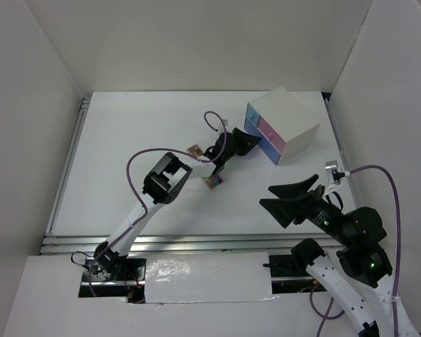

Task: Organize the makeup

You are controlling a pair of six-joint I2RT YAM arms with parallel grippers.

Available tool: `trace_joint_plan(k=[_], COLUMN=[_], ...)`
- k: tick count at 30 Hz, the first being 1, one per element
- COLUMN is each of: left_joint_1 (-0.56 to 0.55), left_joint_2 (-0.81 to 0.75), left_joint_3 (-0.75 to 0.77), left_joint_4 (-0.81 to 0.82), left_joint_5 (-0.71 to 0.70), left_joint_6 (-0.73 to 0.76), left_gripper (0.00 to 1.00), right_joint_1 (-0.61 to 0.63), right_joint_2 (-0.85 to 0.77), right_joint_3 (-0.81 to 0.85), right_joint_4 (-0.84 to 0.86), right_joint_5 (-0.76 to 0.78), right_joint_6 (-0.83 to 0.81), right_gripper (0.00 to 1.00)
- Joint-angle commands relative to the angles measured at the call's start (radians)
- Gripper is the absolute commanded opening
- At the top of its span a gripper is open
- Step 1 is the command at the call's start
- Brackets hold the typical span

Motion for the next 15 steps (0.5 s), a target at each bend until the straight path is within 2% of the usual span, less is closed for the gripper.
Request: trace_joint_plan(k=[1, 2, 3, 5, 11, 15], left_joint_1=[0.001, -0.002, -0.002, -0.006, -0.006, -0.008], left_joint_2=[0.028, 0.025, 0.02, 0.008, 0.017, 0.016], left_joint_3=[0.009, 0.003, -0.016, -0.039, -0.033, -0.024], left_joint_4=[0.0, 0.001, 0.019, 0.043, 0.092, 0.096], left_joint_5=[-0.008, -0.008, -0.008, -0.011, 0.001, 0.005], left_joint_6=[0.001, -0.004, -0.007, -0.011, -0.037, -0.041], left_gripper=[0.45, 0.49, 0.57, 0.62, 0.47, 0.43], right_joint_1=[-0.003, -0.003, -0.001, -0.001, -0.001, -0.001], right_joint_2=[0.021, 0.023, 0.026, 0.03, 0.041, 0.041], right_joint_3=[-0.011, -0.017, -0.019, -0.019, -0.02, -0.025], right_joint_4=[0.054, 0.06, 0.063, 0.066, 0.071, 0.071], right_joint_5=[-0.021, -0.024, -0.025, -0.03, -0.035, -0.032], right_joint_6=[-0.01, -0.009, -0.004, -0.004, -0.001, 0.002], right_gripper=[0.97, 0.96, 0.96, 0.96, 0.95, 0.95])
